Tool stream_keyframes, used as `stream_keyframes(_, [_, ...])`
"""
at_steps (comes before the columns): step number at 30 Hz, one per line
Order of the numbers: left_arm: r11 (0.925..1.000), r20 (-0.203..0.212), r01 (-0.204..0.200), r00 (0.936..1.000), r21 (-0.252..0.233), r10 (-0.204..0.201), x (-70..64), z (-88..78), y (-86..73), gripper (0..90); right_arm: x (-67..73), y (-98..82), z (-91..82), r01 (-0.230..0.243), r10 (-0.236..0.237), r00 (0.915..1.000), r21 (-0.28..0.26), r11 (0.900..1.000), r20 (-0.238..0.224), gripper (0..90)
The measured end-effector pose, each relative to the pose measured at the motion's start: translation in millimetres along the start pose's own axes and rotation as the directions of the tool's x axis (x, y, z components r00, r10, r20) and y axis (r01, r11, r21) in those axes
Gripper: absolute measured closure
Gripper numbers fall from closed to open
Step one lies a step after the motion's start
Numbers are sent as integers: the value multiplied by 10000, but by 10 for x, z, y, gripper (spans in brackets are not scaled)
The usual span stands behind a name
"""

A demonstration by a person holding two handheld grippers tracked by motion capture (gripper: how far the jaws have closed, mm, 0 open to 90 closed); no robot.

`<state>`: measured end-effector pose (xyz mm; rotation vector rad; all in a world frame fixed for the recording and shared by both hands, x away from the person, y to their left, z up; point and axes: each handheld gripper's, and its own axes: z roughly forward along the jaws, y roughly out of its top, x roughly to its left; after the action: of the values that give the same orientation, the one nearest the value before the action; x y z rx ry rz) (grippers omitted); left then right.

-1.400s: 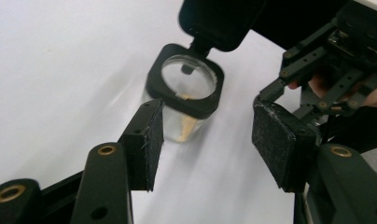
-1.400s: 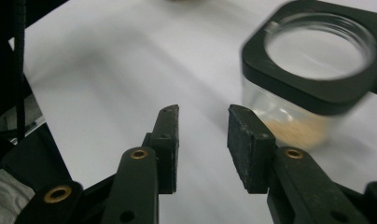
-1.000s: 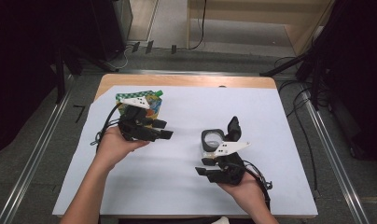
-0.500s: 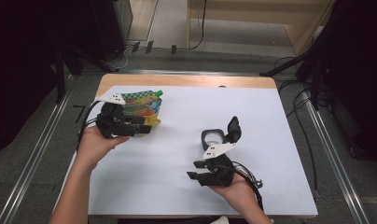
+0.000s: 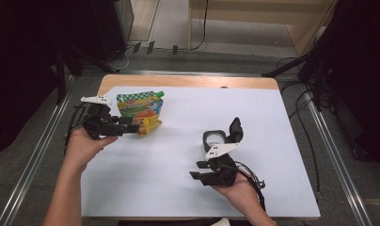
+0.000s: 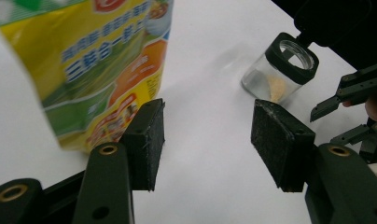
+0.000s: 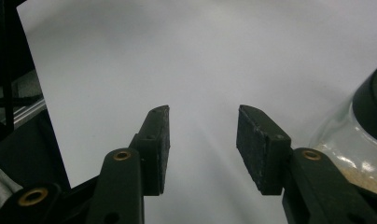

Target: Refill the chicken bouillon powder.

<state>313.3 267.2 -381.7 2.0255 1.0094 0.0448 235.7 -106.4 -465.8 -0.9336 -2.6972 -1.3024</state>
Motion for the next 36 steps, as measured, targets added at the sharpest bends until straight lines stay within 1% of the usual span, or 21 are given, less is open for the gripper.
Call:
stream_keyframes(3, [9999, -126, -3, 9999, -139, 2, 28, -66, -21, 453, -1, 9, 15, 21, -21, 10000, 48, 10000, -6, 557])
stream_keyframes(5, [9998, -188, 120, 9997, -186, -124, 71, -107, -42, 453, 3, 14, 25, 79, -79, 10000, 55, 10000, -34, 557])
stream_keyframes(10, [9985, -518, 425, 9977, -359, -444, 198, -197, -85, 453, 8, 5, 37, 125, -124, 9999, 111, 9999, -38, 557])
stream_keyframes(13, [9980, -1088, 491, 9926, -404, -533, 262, -226, -66, 451, 5, -10, 46, 100, -100, 9999, 159, 9998, -10, 557])
stream_keyframes(16, [9978, -1322, 428, 9900, -502, -491, 329, -232, -60, 450, 12, -24, 58, 114, -114, 9999, 250, 9996, 26, 557])
stream_keyframes(17, [9976, -1288, 427, 9904, -546, -494, 357, -213, -56, 449, 17, -27, 56, 102, -103, 9999, 250, 9996, 57, 558])
stream_keyframes(19, [9981, -1198, 269, 9922, -545, -333, 389, -162, -43, 448, 20, -34, 53, 146, -147, 9999, 223, 9996, 77, 558])
stream_keyframes(20, [9984, -1120, 196, 9934, -537, -255, 403, -124, -33, 448, 22, -38, 50, 135, -137, 9999, 224, 9997, 95, 557])
stream_keyframes(21, [9984, -956, 140, 9952, -550, -192, 421, -85, -22, 448, 22, -43, 45, 101, -103, 9999, 215, 9997, 113, 556])
stream_keyframes(22, [9986, -877, 145, 9960, -514, -189, 439, -46, -7, 448, 21, -49, 38, 49, -52, 9999, 223, 9997, 151, 556])
stream_keyframes(24, [9994, -901, 179, 9957, -310, -207, 464, 37, 21, 456, 5, -69, 16, -24, 21, 9998, 169, 9999, 221, 556])
stream_keyframes(26, [9998, -911, 34, 9958, -197, -52, 477, 116, 36, 460, -10, -85, -2, -62, 58, 9995, 138, 9999, 307, 555])
stream_keyframes(27, [9998, -890, -18, 9960, -220, -2, 483, 150, 39, 462, -11, -94, -15, -176, 171, 9993, 134, 9998, 344, 555])
stream_keyframes(28, [9997, -888, -48, 9960, -234, 27, 492, 178, 42, 468, -19, -104, -24, -161, 157, 9991, 92, 9998, 389, 555])
stream_keyframes(29, [9996, -981, -96, 9952, -273, 69, 502, 204, 43, 472, -20, -114, -37, -237, 233, 9989, 92, 9997, 419, 555])
stream_keyframes(31, [9991, -980, -89, 9952, -408, 48, 532, 245, 36, 493, -24, -134, -59, -255, 252, 9984, 56, 9997, 499, 555])
stream_keyframes(34, [9988, -848, 1, 9964, -496, -43, 571, 302, 28, 515, -25, -166, -90, -334, 331, 9976, 33, 9994, 600, 554])
stream_keyframes(36, [9988, -786, -47, 9969, -477, 10, 580, 349, 28, 527, -27, -185, -112, -379, 378, 9970, 3, 9993, 682, 554])
